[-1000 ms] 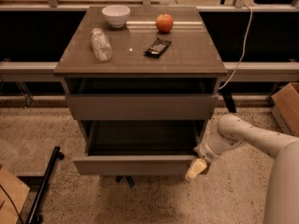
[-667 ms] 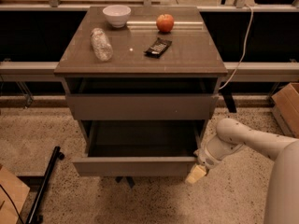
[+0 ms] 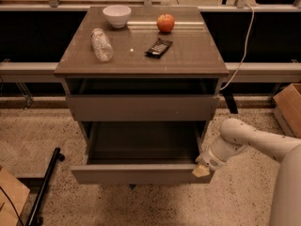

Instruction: Open middle drawer

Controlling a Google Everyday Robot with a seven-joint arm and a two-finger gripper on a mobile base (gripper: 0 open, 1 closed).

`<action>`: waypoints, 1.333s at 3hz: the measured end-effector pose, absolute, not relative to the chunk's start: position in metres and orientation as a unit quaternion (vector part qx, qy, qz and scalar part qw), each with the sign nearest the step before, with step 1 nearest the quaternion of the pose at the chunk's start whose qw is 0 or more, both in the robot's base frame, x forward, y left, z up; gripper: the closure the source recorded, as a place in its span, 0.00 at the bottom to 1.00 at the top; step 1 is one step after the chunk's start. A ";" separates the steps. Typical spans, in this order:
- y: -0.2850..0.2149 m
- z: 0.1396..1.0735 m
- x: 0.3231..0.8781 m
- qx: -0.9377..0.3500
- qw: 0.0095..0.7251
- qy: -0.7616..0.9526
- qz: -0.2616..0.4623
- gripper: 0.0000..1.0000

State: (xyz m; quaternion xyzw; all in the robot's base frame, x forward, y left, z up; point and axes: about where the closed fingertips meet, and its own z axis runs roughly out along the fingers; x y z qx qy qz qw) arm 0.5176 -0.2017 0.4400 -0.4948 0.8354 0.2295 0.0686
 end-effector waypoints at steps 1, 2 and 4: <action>-0.202 0.443 0.518 -0.495 0.069 0.835 0.229 1.00; -0.202 0.445 0.518 -0.495 0.069 0.835 0.229 1.00; -0.201 0.443 0.516 -0.495 0.067 0.835 0.231 0.81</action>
Offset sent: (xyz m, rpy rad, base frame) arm -0.2192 -0.1203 -0.0212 0.0019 0.3527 -0.0252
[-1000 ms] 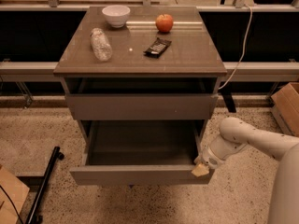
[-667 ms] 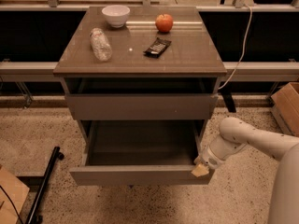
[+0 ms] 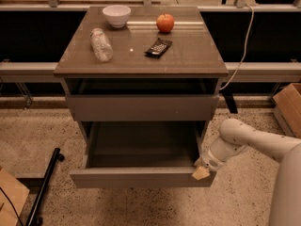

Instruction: Open middle drawer

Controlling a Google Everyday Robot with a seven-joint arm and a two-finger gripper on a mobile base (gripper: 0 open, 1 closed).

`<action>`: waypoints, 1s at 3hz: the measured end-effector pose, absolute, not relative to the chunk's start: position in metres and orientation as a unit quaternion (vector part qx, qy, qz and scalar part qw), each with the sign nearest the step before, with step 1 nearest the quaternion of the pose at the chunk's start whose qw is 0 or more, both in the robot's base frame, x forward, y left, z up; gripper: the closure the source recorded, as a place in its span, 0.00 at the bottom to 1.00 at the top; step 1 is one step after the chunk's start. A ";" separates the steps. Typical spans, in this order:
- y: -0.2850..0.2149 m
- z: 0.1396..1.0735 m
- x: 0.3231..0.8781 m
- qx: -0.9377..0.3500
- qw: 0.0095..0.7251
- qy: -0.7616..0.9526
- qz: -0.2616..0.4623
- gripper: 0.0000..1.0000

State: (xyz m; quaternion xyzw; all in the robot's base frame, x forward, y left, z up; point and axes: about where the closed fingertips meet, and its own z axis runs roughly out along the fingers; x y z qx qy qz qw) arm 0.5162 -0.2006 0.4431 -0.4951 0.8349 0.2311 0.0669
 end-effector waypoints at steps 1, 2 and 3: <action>-0.199 0.441 0.515 -0.495 0.065 0.834 0.233 0.59; -0.198 0.445 0.507 -0.517 0.037 0.825 0.224 0.35; -0.196 0.447 0.479 -0.551 -0.011 0.805 0.221 0.11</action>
Offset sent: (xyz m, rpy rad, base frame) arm -0.0171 0.0019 0.0134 -0.1074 0.0623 0.1430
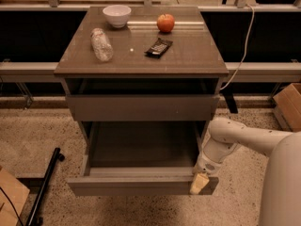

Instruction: Open middle drawer

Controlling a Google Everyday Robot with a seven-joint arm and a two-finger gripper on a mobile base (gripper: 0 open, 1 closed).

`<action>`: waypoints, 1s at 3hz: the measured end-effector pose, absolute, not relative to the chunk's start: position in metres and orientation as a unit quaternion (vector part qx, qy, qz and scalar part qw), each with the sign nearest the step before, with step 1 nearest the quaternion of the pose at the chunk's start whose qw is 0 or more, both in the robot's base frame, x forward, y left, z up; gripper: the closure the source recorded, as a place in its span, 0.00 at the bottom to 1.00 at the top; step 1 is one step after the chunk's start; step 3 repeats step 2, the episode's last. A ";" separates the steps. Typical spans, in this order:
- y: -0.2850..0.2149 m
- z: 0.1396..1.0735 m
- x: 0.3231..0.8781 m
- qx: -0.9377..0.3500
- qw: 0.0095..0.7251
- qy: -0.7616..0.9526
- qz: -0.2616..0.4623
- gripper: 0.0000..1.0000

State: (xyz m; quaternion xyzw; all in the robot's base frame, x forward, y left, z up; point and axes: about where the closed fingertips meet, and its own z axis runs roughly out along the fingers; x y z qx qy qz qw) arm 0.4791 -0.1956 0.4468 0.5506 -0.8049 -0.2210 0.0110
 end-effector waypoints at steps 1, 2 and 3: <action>-0.209 0.443 0.441 0.555 0.043 -0.796 -0.237 0.22; -0.216 0.443 0.428 0.554 0.052 -0.795 -0.241 0.45; -0.216 0.443 0.428 0.554 0.052 -0.795 -0.241 0.45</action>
Offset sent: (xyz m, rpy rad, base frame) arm -0.0781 -0.0372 -0.0020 -0.0166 0.1244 0.0396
